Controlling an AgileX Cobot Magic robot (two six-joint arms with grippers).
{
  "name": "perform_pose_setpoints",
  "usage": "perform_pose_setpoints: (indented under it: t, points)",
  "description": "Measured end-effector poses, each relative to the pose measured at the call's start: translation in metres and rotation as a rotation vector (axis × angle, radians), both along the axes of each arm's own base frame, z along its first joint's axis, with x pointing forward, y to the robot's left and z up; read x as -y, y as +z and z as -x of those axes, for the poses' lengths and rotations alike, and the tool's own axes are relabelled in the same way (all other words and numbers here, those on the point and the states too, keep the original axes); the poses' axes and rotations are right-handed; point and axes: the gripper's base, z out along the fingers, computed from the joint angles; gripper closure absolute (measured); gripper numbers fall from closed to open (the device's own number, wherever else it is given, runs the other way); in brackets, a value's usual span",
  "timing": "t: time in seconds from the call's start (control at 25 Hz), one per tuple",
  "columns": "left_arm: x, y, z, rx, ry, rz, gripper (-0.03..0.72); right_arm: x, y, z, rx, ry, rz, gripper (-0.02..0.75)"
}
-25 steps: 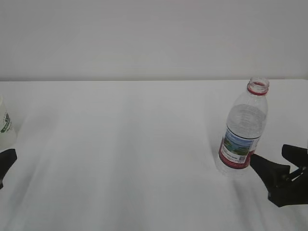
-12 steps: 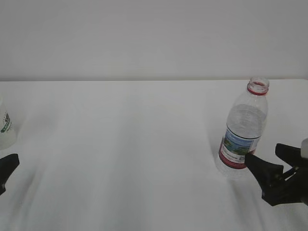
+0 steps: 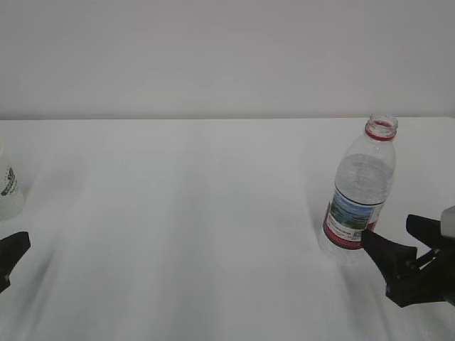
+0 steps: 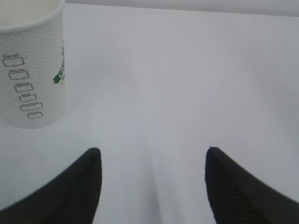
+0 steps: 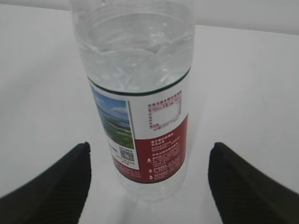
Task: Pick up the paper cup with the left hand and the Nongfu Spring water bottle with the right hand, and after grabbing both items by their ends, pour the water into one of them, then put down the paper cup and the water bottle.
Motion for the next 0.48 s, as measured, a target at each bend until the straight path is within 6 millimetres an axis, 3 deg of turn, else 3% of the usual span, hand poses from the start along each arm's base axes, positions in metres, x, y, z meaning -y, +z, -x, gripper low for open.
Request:
perform_pose_setpoints:
  t: [0.48]
  points:
    - [0.0006, 0.0000, 0.0001, 0.000, -0.007, 0.000, 0.181, 0.0000, 0.0002, -0.0001, 0.019, 0.018, 0.042, 0.150]
